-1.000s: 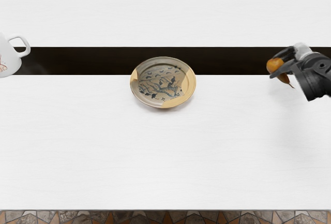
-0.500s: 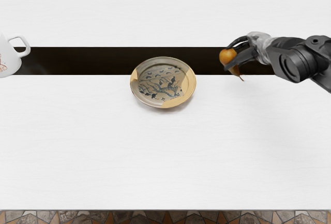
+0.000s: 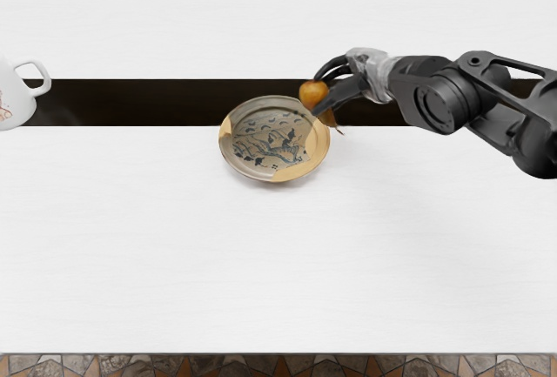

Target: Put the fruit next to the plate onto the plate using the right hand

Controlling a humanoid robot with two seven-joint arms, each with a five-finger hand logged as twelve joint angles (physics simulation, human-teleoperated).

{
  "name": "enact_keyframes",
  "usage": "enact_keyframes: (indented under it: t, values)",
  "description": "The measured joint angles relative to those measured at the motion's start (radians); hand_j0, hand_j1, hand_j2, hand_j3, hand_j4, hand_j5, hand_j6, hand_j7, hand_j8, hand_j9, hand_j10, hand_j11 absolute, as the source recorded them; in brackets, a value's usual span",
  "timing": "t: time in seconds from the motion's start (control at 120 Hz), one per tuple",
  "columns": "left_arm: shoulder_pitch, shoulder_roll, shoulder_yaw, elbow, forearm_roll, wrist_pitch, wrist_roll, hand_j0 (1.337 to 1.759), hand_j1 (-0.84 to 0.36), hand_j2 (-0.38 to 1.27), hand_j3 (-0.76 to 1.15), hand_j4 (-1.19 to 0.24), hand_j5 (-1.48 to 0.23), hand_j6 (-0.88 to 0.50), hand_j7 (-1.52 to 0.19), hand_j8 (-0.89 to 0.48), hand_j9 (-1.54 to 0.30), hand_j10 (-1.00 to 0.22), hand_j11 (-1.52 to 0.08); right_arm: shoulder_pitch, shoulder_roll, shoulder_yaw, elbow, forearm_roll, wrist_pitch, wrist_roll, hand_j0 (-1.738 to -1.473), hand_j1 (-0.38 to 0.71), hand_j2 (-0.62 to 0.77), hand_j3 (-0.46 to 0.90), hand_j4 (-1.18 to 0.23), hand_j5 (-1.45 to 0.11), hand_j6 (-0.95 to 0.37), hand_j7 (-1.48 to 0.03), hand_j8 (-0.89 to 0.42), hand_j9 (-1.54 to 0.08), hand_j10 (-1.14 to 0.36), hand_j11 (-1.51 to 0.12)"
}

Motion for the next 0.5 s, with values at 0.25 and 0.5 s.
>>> enact_keyframes:
  t: [0.25, 0.5]
  values:
    - [0.0, 0.0, 0.0, 0.0, 0.0, 0.0, 0.0, 1.658, 0.35, 0.0, 0.0, 0.0, 0.0, 0.0, 0.0, 0.0, 0.0, 0.0, 0.0, -0.001, 0.072, 0.012, -0.019, -0.006, 0.003, 0.001, -1.658, 0.41, 0.57, 0.0, -0.85, -1.19, -0.43, -1.13, -0.46, -1.17, -0.73, -1.18]
    - [0.0, 0.0, 0.0, 0.0, 0.0, 0.0, 0.0, 1.658, 0.35, 0.0, 0.0, 0.0, 0.0, 0.0, 0.0, 0.0, 0.0, 0.0, 0.0, -0.006, 0.134, 0.013, -0.067, -0.015, 0.003, 0.001, -1.658, 0.39, 0.56, 0.0, -0.85, -1.19, -0.46, -1.13, -0.48, -1.18, -0.81, -1.18]
